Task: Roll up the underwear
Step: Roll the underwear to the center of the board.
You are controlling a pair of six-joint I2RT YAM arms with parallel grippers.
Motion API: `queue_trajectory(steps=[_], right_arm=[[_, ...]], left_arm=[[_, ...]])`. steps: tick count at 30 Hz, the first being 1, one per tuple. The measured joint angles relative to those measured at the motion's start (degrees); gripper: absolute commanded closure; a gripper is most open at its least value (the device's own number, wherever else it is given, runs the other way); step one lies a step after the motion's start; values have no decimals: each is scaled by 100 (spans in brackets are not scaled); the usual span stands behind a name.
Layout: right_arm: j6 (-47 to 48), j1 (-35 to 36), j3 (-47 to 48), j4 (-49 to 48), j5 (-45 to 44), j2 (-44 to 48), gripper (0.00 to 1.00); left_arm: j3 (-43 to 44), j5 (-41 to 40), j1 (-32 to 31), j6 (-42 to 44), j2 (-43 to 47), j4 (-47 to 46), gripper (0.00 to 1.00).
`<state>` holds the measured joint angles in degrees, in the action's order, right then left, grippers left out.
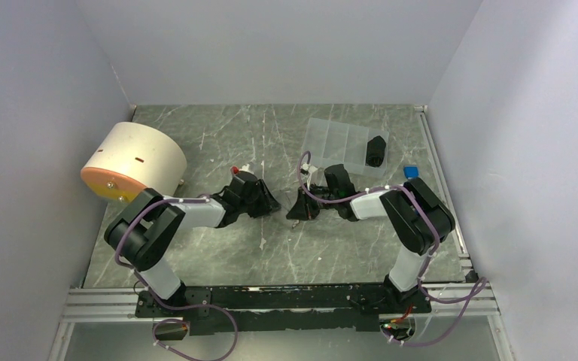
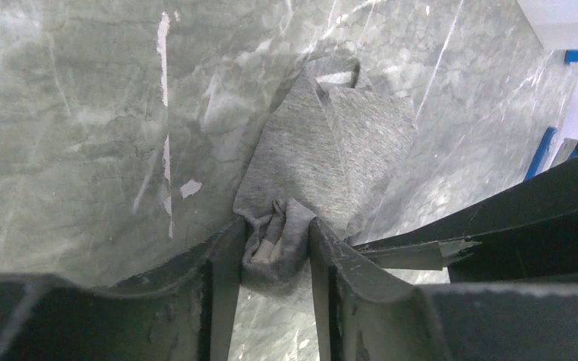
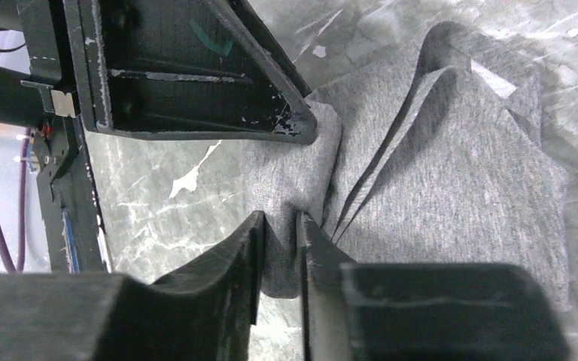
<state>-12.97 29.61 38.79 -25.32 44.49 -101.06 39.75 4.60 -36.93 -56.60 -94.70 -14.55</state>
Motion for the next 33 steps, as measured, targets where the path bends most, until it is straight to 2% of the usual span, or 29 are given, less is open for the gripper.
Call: queue_trajectory(steps=[4,10,13,17,20,24,30,33], right_arm=[[11,0,7,109,-57,11,61],[323,81,107,925,-442,538,51],[741,365,155,1307,-1121,1082,48],[1547,1224,155,1425,-2232,1766,44],[2070,1899,149,1320,-3110,1921,43],[2507,2232,114,1309,-3954,1733,44],[2944,2459,-26,1268,-4426,1333,46],[3088,2529,-31,1259,-4522,1128,51]], left_arm=[[-7,-17,0,-52,-83,-20,75],[-9,-59,-4,-50,-76,72,76],[-9,-81,-11,-48,-48,131,76],[-7,-103,-24,-26,-22,205,76],[24,-107,-28,-11,-22,262,76],[48,-107,-28,-11,-22,321,77],[57,-105,-31,-11,-22,337,77],[57,-105,-31,-11,-22,339,77]])
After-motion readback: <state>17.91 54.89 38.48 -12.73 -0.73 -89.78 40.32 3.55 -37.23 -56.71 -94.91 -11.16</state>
